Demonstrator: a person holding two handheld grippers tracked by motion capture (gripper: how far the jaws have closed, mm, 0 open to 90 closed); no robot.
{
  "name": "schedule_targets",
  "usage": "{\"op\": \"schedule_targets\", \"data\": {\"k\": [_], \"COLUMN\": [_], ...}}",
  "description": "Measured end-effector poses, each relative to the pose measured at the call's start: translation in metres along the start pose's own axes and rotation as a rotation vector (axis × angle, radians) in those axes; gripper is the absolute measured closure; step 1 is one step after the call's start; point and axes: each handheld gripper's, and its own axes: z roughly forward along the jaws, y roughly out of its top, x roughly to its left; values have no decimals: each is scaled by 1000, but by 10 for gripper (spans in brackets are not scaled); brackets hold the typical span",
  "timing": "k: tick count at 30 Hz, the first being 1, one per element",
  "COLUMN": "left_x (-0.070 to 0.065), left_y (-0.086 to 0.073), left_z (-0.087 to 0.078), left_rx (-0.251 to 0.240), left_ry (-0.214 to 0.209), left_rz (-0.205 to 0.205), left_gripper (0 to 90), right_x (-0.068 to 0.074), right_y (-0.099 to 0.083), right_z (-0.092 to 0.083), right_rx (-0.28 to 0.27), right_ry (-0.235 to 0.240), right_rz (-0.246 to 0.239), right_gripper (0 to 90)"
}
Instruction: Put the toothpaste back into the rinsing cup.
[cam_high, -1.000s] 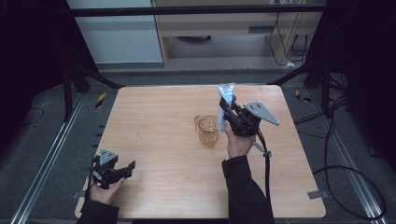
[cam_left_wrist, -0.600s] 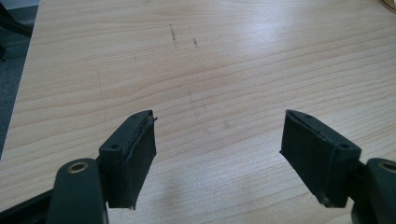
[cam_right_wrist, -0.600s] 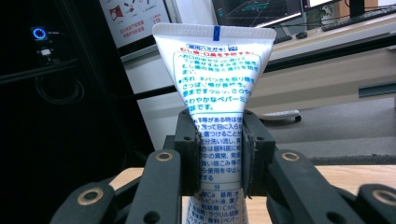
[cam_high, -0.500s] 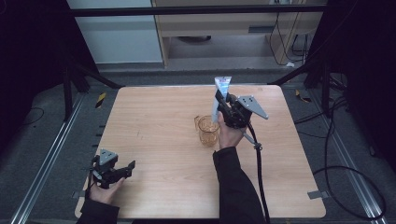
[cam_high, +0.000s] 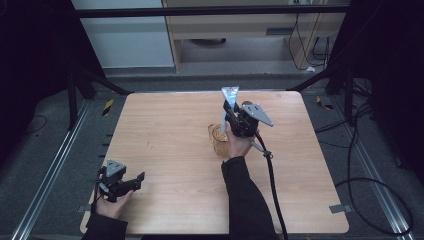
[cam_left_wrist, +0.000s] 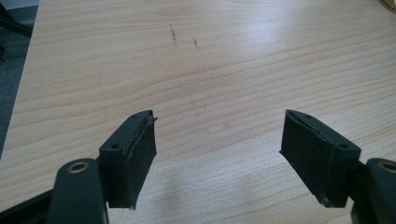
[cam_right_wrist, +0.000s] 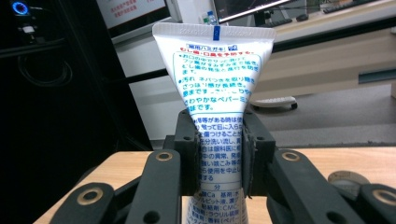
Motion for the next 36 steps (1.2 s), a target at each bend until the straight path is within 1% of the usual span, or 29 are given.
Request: {"op": "schedule_targets", "data": {"k": [7, 10, 14, 17, 20, 22, 24, 27, 31, 33, 34, 36], "left_x": [1, 1, 1, 1, 1, 1, 0, 0, 0, 0, 0, 0], "left_y": [0, 0, 0, 0, 0, 0, 0, 0, 0, 0, 0, 0], "left_z": [0, 0, 0, 0, 0, 0, 0, 0, 0, 0, 0, 0], "left_rx": [0, 0, -1, -1, 0, 0, 0, 1, 1, 2, 1, 1], "left_ry": [1, 0, 1, 0, 0, 1, 1, -1, -1, 0, 0, 0], "left_rz": [-2, -3, -2, -2, -1, 0, 0, 1, 1, 2, 2, 2], "left_gripper": [253, 253, 253, 253, 253, 253, 253, 253, 253, 253, 253, 253], "right_x": [-5, -4, -1, -1, -2, -2, -1, -2, -3, -3, -3, -3], "right_y": [-15, -20, -27, -33, -39, -43, -45, -51, -55, -54, -54, -56], "right_z": [8, 11, 15, 14, 14, 15, 15, 14, 10, 9, 9, 9], "right_rx": [37, 55, 80, 86, 105, 130, 151, 157, 178, 191, 201, 230], "right_ry": [-19, -14, -19, -28, -37, -41, -42, -41, -43, -39, -37, -36], "right_rz": [5, -3, -24, -13, -29, -50, -50, -40, -56, -68, -67, -75], "right_gripper": [719, 718, 716, 713, 711, 708, 704, 698, 690, 672, 647, 613]}}
